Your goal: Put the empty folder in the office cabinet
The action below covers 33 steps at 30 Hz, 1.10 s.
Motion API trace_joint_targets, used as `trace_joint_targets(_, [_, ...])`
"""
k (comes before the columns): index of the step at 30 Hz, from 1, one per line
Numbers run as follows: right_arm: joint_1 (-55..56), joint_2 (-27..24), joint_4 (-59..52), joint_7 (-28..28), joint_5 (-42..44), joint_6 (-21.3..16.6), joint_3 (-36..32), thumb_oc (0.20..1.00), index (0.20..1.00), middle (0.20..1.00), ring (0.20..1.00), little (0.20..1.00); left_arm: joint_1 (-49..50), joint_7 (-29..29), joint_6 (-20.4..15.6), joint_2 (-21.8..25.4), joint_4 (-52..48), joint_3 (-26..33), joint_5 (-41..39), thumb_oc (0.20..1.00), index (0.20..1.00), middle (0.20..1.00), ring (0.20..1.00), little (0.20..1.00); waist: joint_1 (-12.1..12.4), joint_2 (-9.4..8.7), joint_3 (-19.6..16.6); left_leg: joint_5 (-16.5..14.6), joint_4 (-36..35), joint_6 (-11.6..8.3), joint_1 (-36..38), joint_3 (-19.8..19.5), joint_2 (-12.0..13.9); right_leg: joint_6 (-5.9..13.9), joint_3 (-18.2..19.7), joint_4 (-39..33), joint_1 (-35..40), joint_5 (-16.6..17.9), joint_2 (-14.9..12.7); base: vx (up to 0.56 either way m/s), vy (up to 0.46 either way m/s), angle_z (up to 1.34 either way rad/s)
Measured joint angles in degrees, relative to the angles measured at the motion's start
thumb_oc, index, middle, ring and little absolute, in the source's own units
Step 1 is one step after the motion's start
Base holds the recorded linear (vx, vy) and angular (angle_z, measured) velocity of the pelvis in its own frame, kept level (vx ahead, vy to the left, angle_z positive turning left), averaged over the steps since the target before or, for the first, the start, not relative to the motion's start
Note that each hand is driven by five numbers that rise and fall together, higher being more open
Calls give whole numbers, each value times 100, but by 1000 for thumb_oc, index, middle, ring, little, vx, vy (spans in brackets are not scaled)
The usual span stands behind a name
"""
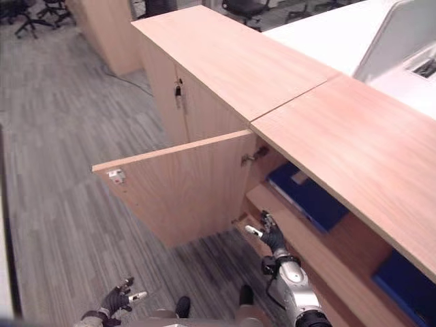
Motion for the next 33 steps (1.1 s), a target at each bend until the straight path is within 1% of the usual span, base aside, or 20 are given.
trace_joint_targets(2, [7,-66,2,-32,22,0,-22,1000,1000,1000,1000,1000,57,12,-3,7,-78,5,-3,1000,1000,1000,1000,1000,-3,9,-6,19,-46,-57,33,-75,60,-25,-130,-223,219,40,32,2,-140,23])
trace_joint_targets(3, [7,-65,3,-30,22,1,-14,1000,1000,1000,1000,1000,-182,-2,-83,-11,301,15,-3,1000,1000,1000,1000,1000,-12,7,-14,9,-79,-100,116,-87,70,-40,-152,-359,320,80,38,21,-82,8])
trace_joint_targets(4, [1,-47,-1,-16,24,2,12,1000,1000,1000,1000,1000,-330,9,-35,-18,663,41,-2,1000,1000,1000,1000,1000,-1,7,-23,16,-88,-121,138,-74,63,-34,-140,-380,346,111,32,22,-126,1])
trace_joint_targets(7, [85,-55,11,45,185,4,133,1000,1000,1000,1000,1000,-493,61,12,-9,931,271,-11,1000,1000,1000,1000,1000,-24,29,-69,8,-135,-137,151,-48,50,-29,-135,-438,387,117,4,-1,-124,-3])
trace_joint_targets(10, [182,-66,12,51,187,9,217,1000,1000,1000,1000,1000,-531,87,-1,-21,913,371,-52,1000,1000,1000,1000,1000,-29,113,-153,17,-210,-144,180,-49,59,-29,-164,-452,395,117,-1,12,-105,3])
trace_joint_targets(13, [366,-89,11,125,184,16,223,1000,1000,1000,1000,1000,-512,113,-5,-71,929,405,-259,1000,1000,1000,1000,1000,-85,249,-343,42,-304,-158,200,-147,65,-65,-295,-453,433,78,-12,-17,-84,18])
trace_joint_targets(16, [439,-211,11,163,184,26,231,1000,1000,1000,1000,1000,-559,167,-8,-149,936,578,-488,1000,1000,1000,1000,1000,-85,306,-362,77,-191,-189,127,-221,32,-52,-398,-453,485,53,-28,-121,17,24])
trace_joint_targets(17, [449,-268,12,156,185,25,210,1000,1000,1000,1000,1000,-712,175,-3,-153,968,568,-559,1000,1000,1000,1000,1000,-161,276,-346,119,-33,-258,-31,-149,-27,-51,-532,-452,487,55,-112,-64,29,71])
trace_joint_targets(18, [459,-322,9,148,186,25,182,1000,1000,1000,1000,1000,-867,182,10,-163,991,563,-641,1000,1000,1000,1000,1000,-258,203,-315,200,167,-402,-276,156,-151,-51,-733,-451,493,57,-257,-7,6,98])
trace_joint_targets(19, [469,-400,-1,148,184,29,174,1000,1000,1000,1000,1000,-964,177,4,-174,980,562,-679,1000,1000,1000,1000,1000,-348,155,-275,221,204,-430,-406,892,-110,-103,-929,-448,495,24,-317,15,0,94])
trace_joint_targets(20, [471,-468,1,146,185,37,158,1000,1000,1000,1000,1000,-1016,177,2,-183,953,562,-689,1000,1000,1000,1000,1000,-363,238,-287,158,137,-280,-419,1418,-2,-90,-988,-439,502,12,-289,62,23,32])
trace_joint_targets(21, [476,-492,1,150,181,49,117,1000,1000,1000,1000,1000,-965,192,-27,-144,882,581,-697,1000,1000,1000,1000,1000,-282,294,-337,270,-55,-121,-280,1734,80,-47,-855,-445,511,14,-246,74,46,-13])
trace_joint_targets(23, [506,-484,0,155,178,48,122,1000,1000,1000,1000,1000,-881,195,-7,-76,946,585,-695,1000,1000,1000,1000,1000,-293,251,-376,270,-229,-121,-178,1791,48,-32,-773,-449,529,13,-267,69,58,-26])
trace_joint_targets(24, [569,-427,0,151,179,51,94,1000,1000,1000,1000,1000,-859,190,7,52,945,595,-696,1000,1000,1000,1000,1000,-308,192,-413,272,-374,-123,-83,1805,38,-10,-730,-448,537,7,-265,26,56,-13])
trace_joint_targets(26, [649,-368,-1,161,180,53,98,1000,1000,1000,1000,1000,-878,195,1,225,931,644,-748,1000,1000,1000,1000,1000,-320,129,-469,284,-374,-114,-57,1802,49,-10,-686,-448,546,6,-242,1,34,-12])
trace_joint_targets(27, [671,-372,-1,161,180,53,97,1000,1000,1000,1000,1000,-880,194,0,259,918,644,-753,1000,1000,1000,1000,1000,-319,126,-479,302,-374,-90,-45,1802,55,-10,-681,-448,559,7,-233,0,4,-10])
trace_joint_targets(29, [742,-344,-10,142,179,50,61,1000,1000,1000,1000,1000,-706,370,-85,141,591,670,-762,1000,1000,1000,1000,1000,-318,119,-486,307,-373,-79,-1,1792,48,8,-678,-449,617,15,-234,1,3,3])
trace_joint_targets(30, [814,-322,-9,142,178,52,66,1000,1000,1000,1000,1000,-644,407,-204,-86,386,688,-748,1000,1000,1000,1000,1000,-294,106,-505,328,-373,-41,25,1770,38,13,-696,-449,656,-10,-240,-2,23,7])
trace_joint_targets(32, [841,-190,-8,135,175,50,66,1000,1000,1000,1000,1000,-646,444,-211,-220,356,678,-749,1000,1000,1000,1000,1000,-300,58,-528,335,-364,-47,107,1712,45,2,-739,-449,719,-25,-223,-1,31,11])
trace_joint_targets(33, [873,-144,-9,136,171,47,72,1000,1000,1000,1000,1000,-658,455,-188,-197,198,648,-753,1000,1000,1000,1000,1000,-302,30,-545,342,-319,-50,116,1697,48,0,-749,-447,724,-24,-215,-5,33,10])
